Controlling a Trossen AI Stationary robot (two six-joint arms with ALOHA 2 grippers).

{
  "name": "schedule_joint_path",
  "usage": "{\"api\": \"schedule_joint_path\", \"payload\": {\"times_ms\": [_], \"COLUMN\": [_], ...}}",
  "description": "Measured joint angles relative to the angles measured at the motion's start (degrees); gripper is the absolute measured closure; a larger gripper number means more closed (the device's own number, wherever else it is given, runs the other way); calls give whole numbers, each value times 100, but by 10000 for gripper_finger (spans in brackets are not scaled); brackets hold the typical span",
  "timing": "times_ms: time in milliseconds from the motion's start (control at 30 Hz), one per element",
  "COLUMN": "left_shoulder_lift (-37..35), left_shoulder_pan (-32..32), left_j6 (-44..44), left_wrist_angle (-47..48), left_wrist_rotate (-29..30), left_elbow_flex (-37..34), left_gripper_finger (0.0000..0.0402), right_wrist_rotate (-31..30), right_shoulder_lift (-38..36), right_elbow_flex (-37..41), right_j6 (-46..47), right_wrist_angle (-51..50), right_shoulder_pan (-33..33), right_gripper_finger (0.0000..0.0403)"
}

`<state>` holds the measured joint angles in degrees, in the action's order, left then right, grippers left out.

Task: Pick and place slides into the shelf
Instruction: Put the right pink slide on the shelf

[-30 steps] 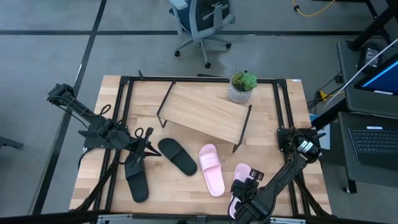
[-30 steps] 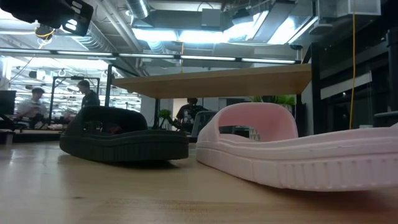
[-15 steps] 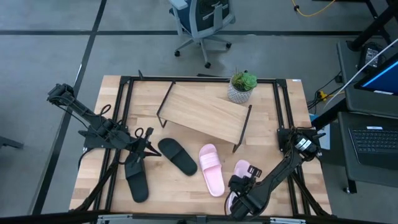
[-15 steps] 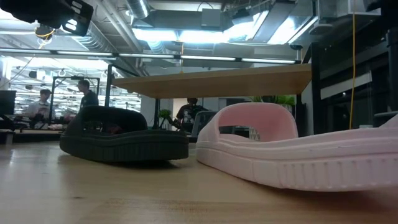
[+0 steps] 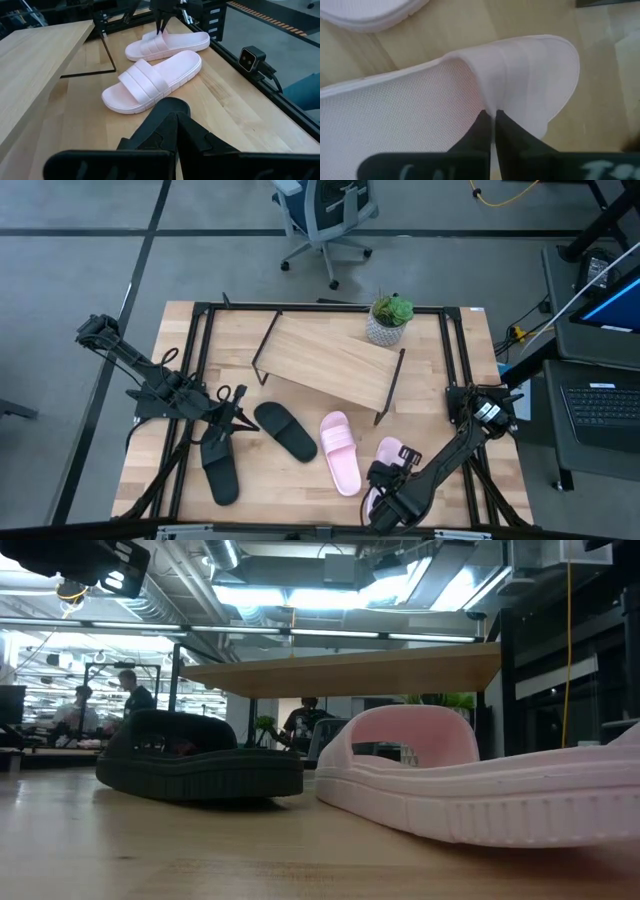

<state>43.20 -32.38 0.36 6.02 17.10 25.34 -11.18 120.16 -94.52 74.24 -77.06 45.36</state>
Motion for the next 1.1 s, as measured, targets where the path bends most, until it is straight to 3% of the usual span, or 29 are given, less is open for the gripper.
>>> {"api": "schedule_joint_path", "payload": {"times_ms": [333,733,1100], "left_shoulder_lift": [-2,-1,-2], "left_shoulder_pan": [-2,0,-2], "left_j6": [-26,-230,-333], "left_wrist_angle": [0,-1,-2], "left_wrist_rotate": [0,33,44], "left_elbow_flex": [0,0,0], "left_gripper_finger": [401,401,401], "right_wrist_rotate": [-349,-1850,-2914], "right_shoulder_lift": [26,22,15], "right_elbow_flex": [-698,-1702,-1775], "right_j6": [43,-135,-737], "right_wrist_angle": [-809,-1288,-1300], "right_shoulder_pan": [19,226,213], "right_gripper_finger": [393,394,394]}}
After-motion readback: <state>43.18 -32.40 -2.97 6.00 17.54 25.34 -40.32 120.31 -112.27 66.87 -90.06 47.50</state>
